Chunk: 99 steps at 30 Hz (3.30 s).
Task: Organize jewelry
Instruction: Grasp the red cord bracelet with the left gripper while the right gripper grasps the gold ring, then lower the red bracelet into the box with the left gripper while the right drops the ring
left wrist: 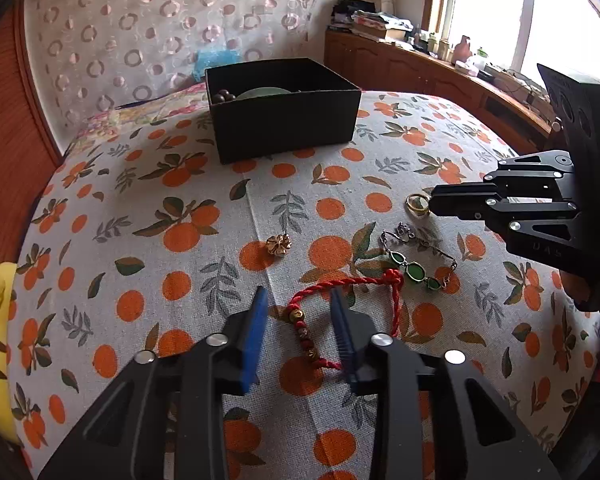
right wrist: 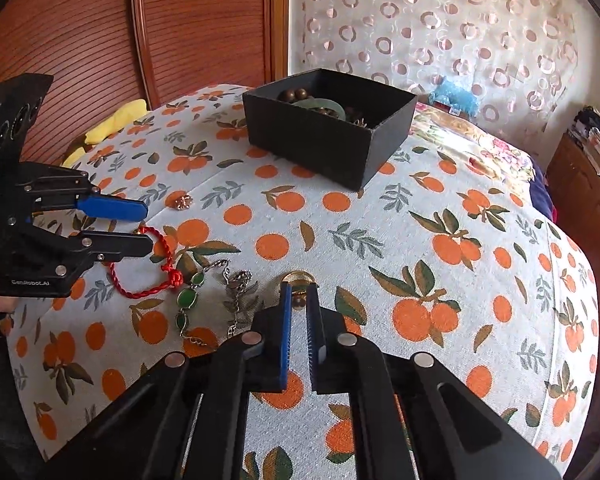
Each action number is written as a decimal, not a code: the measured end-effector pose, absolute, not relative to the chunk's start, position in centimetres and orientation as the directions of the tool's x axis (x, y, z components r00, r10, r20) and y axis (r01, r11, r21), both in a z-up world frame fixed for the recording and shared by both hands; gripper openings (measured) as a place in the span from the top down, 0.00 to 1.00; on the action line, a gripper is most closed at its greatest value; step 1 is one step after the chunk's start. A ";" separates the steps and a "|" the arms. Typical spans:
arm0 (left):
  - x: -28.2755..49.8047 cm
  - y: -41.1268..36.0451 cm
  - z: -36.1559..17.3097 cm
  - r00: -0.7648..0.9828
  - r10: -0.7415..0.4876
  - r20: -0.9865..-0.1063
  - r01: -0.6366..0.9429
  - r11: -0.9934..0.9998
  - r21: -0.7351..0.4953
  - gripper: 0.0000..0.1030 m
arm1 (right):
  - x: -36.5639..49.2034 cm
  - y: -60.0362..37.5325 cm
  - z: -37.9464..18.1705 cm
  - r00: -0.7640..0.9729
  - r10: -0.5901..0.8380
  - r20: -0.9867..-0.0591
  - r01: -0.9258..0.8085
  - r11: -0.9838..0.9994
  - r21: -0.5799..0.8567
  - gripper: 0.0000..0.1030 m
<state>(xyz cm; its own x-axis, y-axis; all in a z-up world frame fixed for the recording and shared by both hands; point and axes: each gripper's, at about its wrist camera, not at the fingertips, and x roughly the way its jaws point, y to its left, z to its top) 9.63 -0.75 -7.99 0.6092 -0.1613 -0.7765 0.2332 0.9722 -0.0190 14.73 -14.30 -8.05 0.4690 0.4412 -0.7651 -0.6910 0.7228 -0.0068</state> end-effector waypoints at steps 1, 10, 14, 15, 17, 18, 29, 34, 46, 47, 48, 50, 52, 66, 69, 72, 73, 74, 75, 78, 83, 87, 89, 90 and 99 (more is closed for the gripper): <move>9.6 -0.7 -8.0 0.609 -0.161 -0.776 0.232 0.973 -0.019 0.82 | 14.7 -14.3 -8.0 0.469 0.445 -0.763 -0.692 0.722 -0.005 0.93; 9.8 -0.1 -7.5 0.628 -0.174 -0.759 0.219 0.975 -0.042 0.93 | 14.9 -14.6 -7.3 0.479 0.466 -0.744 -0.692 0.722 0.007 1.00; 10.5 0.1 -6.3 0.651 -0.184 -0.736 0.216 0.975 -0.052 0.93 | 15.3 -14.7 -6.8 0.483 0.471 -0.738 -0.690 0.724 0.011 1.00; 10.7 0.1 -5.9 0.658 -0.185 -0.730 0.215 0.975 -0.053 0.93 | 15.4 -14.7 -6.7 0.484 0.471 -0.738 -0.690 0.724 0.009 1.00; 11.0 0.2 -5.1 0.673 -0.186 -0.716 0.215 0.975 -0.051 0.93 | 15.5 -14.8 -6.6 0.484 0.472 -0.737 -0.689 0.725 0.011 1.00; 11.1 0.3 -4.7 0.682 -0.186 -0.707 0.214 0.976 -0.051 0.93 | 15.5 -14.8 -6.6 0.482 0.473 -0.737 -0.689 0.725 0.015 1.00; 12.2 0.0 -2.7 0.719 -0.203 -0.664 0.227 0.973 -0.052 0.93 | 15.7 -14.1 -7.9 0.452 0.470 -0.758 -0.692 0.722 0.034 0.63; 12.9 -0.3 -2.1 0.732 -0.208 -0.649 0.235 0.971 -0.046 0.93 | 15.6 -13.4 -8.6 0.460 0.430 -0.777 -0.701 0.712 -0.021 0.70; 15.1 -0.3 -0.2 0.767 -0.206 -0.608 0.236 0.971 -0.031 0.93 | 16.1 -14.4 -7.0 0.469 0.465 -0.751 -0.701 0.713 0.003 0.80; 15.4 -0.2 0.1 0.772 -0.203 -0.602 0.233 0.972 -0.028 0.93 | 16.3 -14.4 -6.7 0.473 0.469 -0.746 -0.702 0.712 0.002 0.80; 15.7 -0.1 0.3 0.776 -0.200 -0.598 0.231 0.973 -0.026 0.93 | 16.4 -14.4 -6.4 0.476 0.472 -0.742 -0.703 0.711 0.002 0.80; 16.5 0.2 0.9 0.786 -0.196 -0.587 0.224 0.974 -0.024 0.93 | 17.1 -14.5 -5.6 0.490 0.477 -0.730 -0.700 0.714 -0.003 0.80; 17.4 0.4 1.3 0.794 -0.188 -0.579 0.216 0.976 -0.021 0.93 | 17.7 -14.6 -4.9 0.505 0.480 -0.718 -0.694 0.720 -0.006 0.80; 23.0 0.7 1.4 0.794 -0.129 -0.594 0.168 0.986 0.010 0.93 | 24.2 -11.9 -1.1 0.545 0.527 -0.652 -0.694 0.720 0.002 0.80; 23.8 1.0 1.0 0.787 -0.114 -0.606 0.150 0.989 0.010 0.93 | 25.2 -11.2 -1.4 0.529 0.537 -0.657 -0.698 0.715 0.022 0.80; 24.4 1.1 0.8 0.782 -0.102 -0.615 0.140 0.990 0.013 0.93 | 25.8 -10.7 -1.7 0.515 0.546 -0.661 -0.702 0.711 0.039 0.79; 24.7 1.2 0.7 0.782 -0.099 -0.616 0.138 0.990 0.017 0.93 | 26.0 -10.5 -1.8 0.514 0.547 -0.661 -0.705 0.708 0.038 0.79; 24.8 1.2 0.7 0.782 -0.097 -0.616 0.139 0.990 0.020 0.93 | 26.0 -10.4 -2.0 0.514 0.547 -0.661 -0.707 0.706 0.034 0.79; 25.1 1.2 0.6 0.781 -0.096 -0.617 0.139 0.990 0.023 0.93 | 26.1 -10.2 -2.1 0.512 0.548 -0.661 -0.709 0.705 0.035 0.79; 25.9 1.1 0.3 0.776 -0.093 -0.624 0.139 0.990 0.024 0.93 | 26.4 -10.0 -2.5 0.516 0.543 -0.662 -0.702 0.711 0.036 0.76; 27.3 0.8 -0.2 0.765 -0.114 -0.634 0.157 0.988 0.013 0.93 | 26.2 -10.5 -2.8 0.524 0.546 -0.654 -0.695 0.718 0.043 0.68; 28.1 0.0 -0.2 0.754 -0.146 -0.641 0.184 0.983 -0.008 0.93 | 25.9 -11.7 -2.4 0.542 0.543 -0.641 -0.674 0.737 0.053 0.68; 28.4 -0.3 -0.2 0.752 -0.156 -0.640 0.197 0.980 -0.008 0.93 | 25.7 -12.2 -2.3 0.551 0.536 -0.640 -0.666 0.745 0.050 0.68; 28.5 -0.5 -0.2 0.751 -0.161 -0.640 0.203 0.979 -0.009 0.93 | 25.6 -12.4 -2.3 0.553 0.532 -0.641 -0.662 0.748 0.049 0.68; 27.0 -0.2 0.0 0.742 -0.183 -0.644 0.214 0.976 -0.031 0.74 | 22.8 -14.3 -2.7 0.555 0.523 -0.647 -0.643 0.763 0.066 0.68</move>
